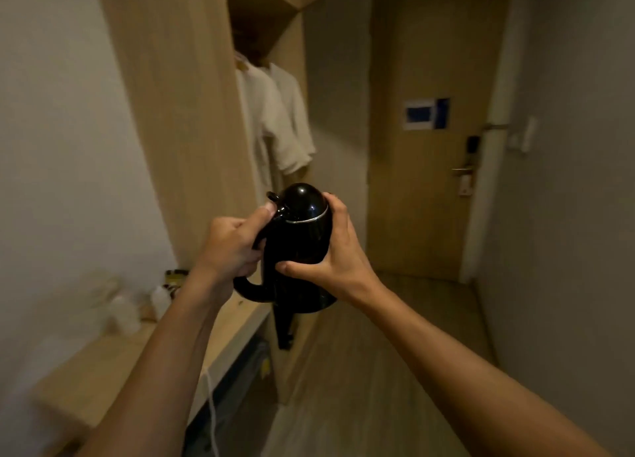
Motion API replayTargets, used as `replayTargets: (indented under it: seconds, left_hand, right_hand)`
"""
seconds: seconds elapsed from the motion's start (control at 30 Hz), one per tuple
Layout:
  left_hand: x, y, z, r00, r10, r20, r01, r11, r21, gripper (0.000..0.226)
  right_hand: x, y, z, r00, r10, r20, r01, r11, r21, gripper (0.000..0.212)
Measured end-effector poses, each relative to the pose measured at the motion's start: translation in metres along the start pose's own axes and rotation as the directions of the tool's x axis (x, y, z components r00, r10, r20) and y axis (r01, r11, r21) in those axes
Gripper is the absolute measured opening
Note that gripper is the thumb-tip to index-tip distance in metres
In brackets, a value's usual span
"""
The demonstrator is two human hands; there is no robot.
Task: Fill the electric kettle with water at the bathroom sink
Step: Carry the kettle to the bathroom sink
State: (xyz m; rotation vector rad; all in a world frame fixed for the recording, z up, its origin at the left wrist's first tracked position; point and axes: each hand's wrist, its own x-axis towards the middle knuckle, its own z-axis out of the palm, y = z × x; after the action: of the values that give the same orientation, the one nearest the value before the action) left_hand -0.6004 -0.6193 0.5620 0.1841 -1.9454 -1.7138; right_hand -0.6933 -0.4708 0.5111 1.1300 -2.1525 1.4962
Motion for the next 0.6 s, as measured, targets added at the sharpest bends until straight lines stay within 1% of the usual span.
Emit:
replayTargets:
  seconds: [0.1, 0.2, 0.3, 0.4, 0.47, 0.6]
  left_hand:
    - [0.011, 0.0, 0.068, 0.985, 0.026, 0.17, -0.015, 0.998, -0.065, 0.057]
    - [0.011, 0.009, 0.14, 0.939, 0.059, 0.34, -0.019, 0.992, -0.121, 0.056]
    - [-0.003, 0.022, 0.211, 0.854, 0.102, 0.51, -0.024, 0.987, -0.157, 0.054]
    - [-0.029, 0.033, 0.279, 0.744, 0.14, 0.653, -0.011, 0.98, -0.198, 0.049]
    - [-0.051, 0.04, 0.324, 0.67, 0.166, 0.724, 0.012, 0.972, -0.235, 0.048]
    - [-0.099, 0.055, 0.412, 0.55, 0.203, 0.81, 0.046, 0.961, -0.272, 0.05]
  right_hand:
    - [-0.022, 0.015, -0.067, 0.989, 0.07, -0.133, -0.086, 0.989, -0.117, 0.123]
    - [-0.051, 0.026, -0.134, 0.955, 0.119, -0.273, -0.181, 0.96, -0.214, 0.125]
    - [-0.089, 0.031, -0.199, 0.904, 0.137, -0.406, -0.269, 0.918, -0.29, 0.124]
    - [-0.136, 0.031, -0.258, 0.837, 0.145, -0.528, -0.357, 0.875, -0.327, 0.121]
    - [-0.17, 0.029, -0.296, 0.794, 0.135, -0.593, -0.408, 0.841, -0.354, 0.12]
    - [-0.235, 0.021, -0.368, 0.704, 0.151, -0.694, -0.539, 0.75, -0.384, 0.122]
